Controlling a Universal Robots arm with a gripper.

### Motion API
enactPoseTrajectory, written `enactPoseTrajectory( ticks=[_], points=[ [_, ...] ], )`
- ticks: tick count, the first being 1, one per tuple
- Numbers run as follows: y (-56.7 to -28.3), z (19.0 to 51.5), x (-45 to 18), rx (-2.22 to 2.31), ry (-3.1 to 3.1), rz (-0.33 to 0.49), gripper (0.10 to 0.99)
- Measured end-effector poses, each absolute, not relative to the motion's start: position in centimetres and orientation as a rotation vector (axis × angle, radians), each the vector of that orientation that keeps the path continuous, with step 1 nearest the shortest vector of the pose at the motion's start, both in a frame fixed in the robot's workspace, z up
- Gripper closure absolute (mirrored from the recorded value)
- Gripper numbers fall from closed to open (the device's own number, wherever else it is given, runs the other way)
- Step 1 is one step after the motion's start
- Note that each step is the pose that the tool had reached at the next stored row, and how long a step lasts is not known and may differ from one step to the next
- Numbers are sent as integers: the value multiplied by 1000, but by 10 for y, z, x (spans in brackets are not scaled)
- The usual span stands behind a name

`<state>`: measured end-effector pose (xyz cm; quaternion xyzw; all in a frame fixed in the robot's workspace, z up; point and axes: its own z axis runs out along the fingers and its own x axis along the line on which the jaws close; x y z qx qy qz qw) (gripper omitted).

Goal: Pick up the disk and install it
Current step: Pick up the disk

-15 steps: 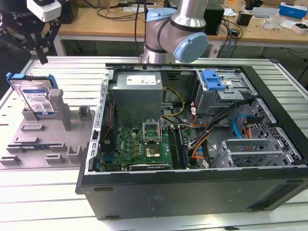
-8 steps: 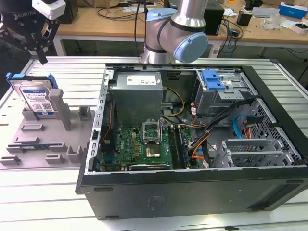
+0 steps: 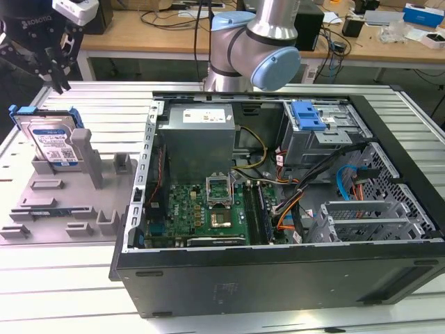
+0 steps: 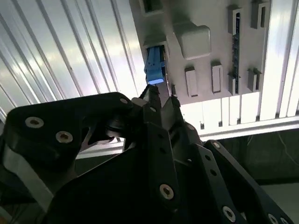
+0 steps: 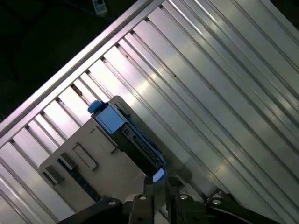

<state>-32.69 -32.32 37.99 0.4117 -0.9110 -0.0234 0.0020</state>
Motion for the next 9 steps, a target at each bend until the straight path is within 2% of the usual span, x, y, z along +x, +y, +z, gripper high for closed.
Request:
enactPoseTrajectory(
  ticks=[1,2,5,7,8,9],
  points=[
    [-323,380,-327,1340,-2835,-73,729],
    [-323,380,-327,1360,-2825,-73,729],
    [-323,380,-327,1452,-2777,-72,549],
    [-323,380,-327,1498,-2751,-71,549],
    [-323,380,-327,1532,-2730,-67,486],
    [-323,380,-327,1555,-2716,-63,486]
  ],
)
